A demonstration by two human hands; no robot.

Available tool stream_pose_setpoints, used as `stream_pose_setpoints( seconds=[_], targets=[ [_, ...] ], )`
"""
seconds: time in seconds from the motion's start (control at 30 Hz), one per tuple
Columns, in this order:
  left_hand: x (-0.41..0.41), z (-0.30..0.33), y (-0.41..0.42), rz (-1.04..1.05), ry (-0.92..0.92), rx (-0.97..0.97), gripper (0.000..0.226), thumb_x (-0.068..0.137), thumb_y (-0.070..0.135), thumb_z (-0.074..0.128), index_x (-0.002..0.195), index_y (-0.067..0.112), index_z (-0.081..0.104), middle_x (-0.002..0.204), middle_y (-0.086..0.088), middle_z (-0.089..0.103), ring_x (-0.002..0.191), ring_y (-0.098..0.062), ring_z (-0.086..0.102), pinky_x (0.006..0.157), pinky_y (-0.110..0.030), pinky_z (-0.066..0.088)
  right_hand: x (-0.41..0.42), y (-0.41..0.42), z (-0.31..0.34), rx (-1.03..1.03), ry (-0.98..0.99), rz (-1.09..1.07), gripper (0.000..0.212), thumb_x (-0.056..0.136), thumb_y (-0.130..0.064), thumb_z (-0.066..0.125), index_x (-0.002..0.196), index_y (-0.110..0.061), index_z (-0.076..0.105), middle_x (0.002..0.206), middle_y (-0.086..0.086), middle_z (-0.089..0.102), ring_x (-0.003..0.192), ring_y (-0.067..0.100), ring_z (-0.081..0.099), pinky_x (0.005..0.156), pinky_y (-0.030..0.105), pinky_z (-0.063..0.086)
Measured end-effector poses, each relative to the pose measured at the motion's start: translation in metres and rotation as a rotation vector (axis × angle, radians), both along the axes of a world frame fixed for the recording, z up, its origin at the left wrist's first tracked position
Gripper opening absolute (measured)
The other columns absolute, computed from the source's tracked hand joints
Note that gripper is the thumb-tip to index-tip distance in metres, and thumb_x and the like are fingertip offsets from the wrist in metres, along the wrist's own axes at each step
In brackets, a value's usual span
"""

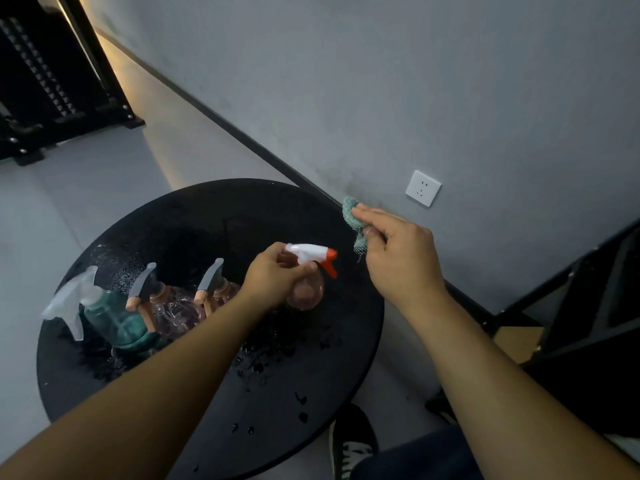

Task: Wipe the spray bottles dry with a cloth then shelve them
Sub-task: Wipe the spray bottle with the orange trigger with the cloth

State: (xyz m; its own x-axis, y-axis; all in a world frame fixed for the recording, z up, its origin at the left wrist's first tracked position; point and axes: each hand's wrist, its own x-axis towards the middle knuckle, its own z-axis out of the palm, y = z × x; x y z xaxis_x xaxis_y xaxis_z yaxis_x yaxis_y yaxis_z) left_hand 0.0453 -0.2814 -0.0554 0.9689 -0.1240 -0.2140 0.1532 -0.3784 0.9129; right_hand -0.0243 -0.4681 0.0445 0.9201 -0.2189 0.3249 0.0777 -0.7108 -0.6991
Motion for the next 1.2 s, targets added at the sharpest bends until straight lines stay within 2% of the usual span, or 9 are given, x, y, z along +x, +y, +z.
stream_pose_setpoints(
  seconds=[0.07, 0.13, 0.27, 0.43, 0.7, 0.83, 0.93, 1.07, 1.2],
  targets=[
    [-0.002, -0.001, 0.001, 0.024, 0.008, -0.021, 0.033, 0.083, 0.034, 0.091, 0.103, 0.019, 0.070, 0.097, 0.001, 0.077, 0.089, -0.016, 0.075, 0.068, -0.027, 0.055, -0.001, 0.000, 0.001, 0.001, -0.003, 0.002, 0.036, 0.097, 0.001, 0.056, 0.126, -0.015, 0.070, 0.129, -0.005, 0.067, 0.118, 0.001, 0.058, 0.088, -0.009, 0.029],
    [-0.004, -0.001, 0.002, 0.011, 0.005, -0.040, 0.034, 0.081, 0.034, 0.092, 0.104, 0.020, 0.070, 0.095, 0.001, 0.079, 0.086, -0.015, 0.076, 0.069, -0.028, 0.058, -0.001, -0.001, 0.001, -0.003, -0.003, 0.005, 0.036, 0.096, 0.001, 0.056, 0.126, -0.015, 0.070, 0.130, -0.005, 0.067, 0.119, 0.002, 0.058, 0.088, -0.010, 0.029],
    [-0.005, -0.001, 0.004, -0.048, -0.016, -0.102, 0.030, 0.091, 0.020, 0.081, 0.118, 0.032, 0.075, 0.105, 0.005, 0.078, 0.096, -0.011, 0.076, 0.088, -0.035, 0.064, -0.001, -0.002, 0.001, 0.002, -0.003, 0.009, 0.036, 0.097, 0.000, 0.056, 0.127, -0.015, 0.069, 0.131, -0.005, 0.066, 0.121, 0.004, 0.059, 0.088, -0.009, 0.030],
    [-0.006, -0.002, 0.002, -0.011, -0.119, 0.011, 0.016, 0.088, 0.035, 0.086, 0.102, 0.032, 0.078, 0.093, 0.007, 0.077, 0.086, -0.008, 0.073, 0.073, -0.025, 0.054, -0.001, -0.003, 0.001, 0.006, -0.013, 0.013, 0.036, 0.096, 0.002, 0.056, 0.126, -0.015, 0.070, 0.130, -0.005, 0.066, 0.119, 0.002, 0.058, 0.089, -0.008, 0.031],
    [-0.008, 0.001, -0.002, -0.099, -0.177, 0.200, 0.022, 0.099, 0.045, 0.071, 0.118, 0.032, 0.071, 0.090, 0.003, 0.071, 0.080, -0.013, 0.069, 0.065, -0.025, 0.051, -0.002, -0.002, 0.001, 0.010, -0.014, 0.019, 0.036, 0.097, 0.001, 0.056, 0.127, -0.014, 0.069, 0.130, -0.004, 0.066, 0.120, 0.004, 0.059, 0.088, -0.008, 0.031],
    [-0.007, 0.014, 0.003, -0.037, -0.187, 0.151, 0.021, 0.102, 0.044, 0.066, 0.113, 0.027, 0.069, 0.089, 0.000, 0.071, 0.077, -0.016, 0.068, 0.062, -0.025, 0.048, -0.002, -0.001, 0.003, 0.039, -0.021, 0.021, 0.036, 0.097, 0.001, 0.056, 0.126, -0.015, 0.070, 0.129, -0.005, 0.066, 0.116, -0.003, 0.055, 0.090, -0.007, 0.031],
    [-0.007, 0.038, 0.012, 0.014, -0.238, 0.086, 0.019, 0.104, 0.047, 0.062, 0.107, 0.029, 0.067, 0.088, -0.003, 0.072, 0.075, -0.021, 0.069, 0.061, -0.033, 0.055, -0.001, 0.002, 0.007, 0.068, -0.039, 0.019, 0.037, 0.096, 0.001, 0.057, 0.126, -0.016, 0.070, 0.129, -0.007, 0.067, 0.116, -0.005, 0.055, 0.093, -0.005, 0.032],
    [-0.012, 0.076, 0.028, 0.072, -0.225, -0.063, 0.021, 0.105, 0.050, 0.059, 0.108, 0.030, 0.065, 0.101, -0.007, 0.074, 0.094, -0.027, 0.075, 0.083, -0.053, 0.065, 0.000, 0.016, 0.014, 0.118, -0.057, 0.048, 0.038, 0.096, 0.001, 0.057, 0.126, -0.017, 0.070, 0.128, -0.008, 0.067, 0.116, -0.005, 0.056, 0.092, -0.005, 0.032],
    [-0.026, 0.107, 0.044, 0.110, -0.212, -0.206, 0.020, 0.105, 0.051, 0.058, 0.113, 0.034, 0.065, 0.107, -0.001, 0.076, 0.097, -0.018, 0.078, 0.080, -0.042, 0.067, -0.001, 0.040, 0.021, 0.137, -0.060, 0.121, 0.039, 0.096, -0.001, 0.057, 0.128, -0.021, 0.068, 0.130, -0.013, 0.065, 0.117, -0.010, 0.053, 0.094, -0.004, 0.033]
  ],
)
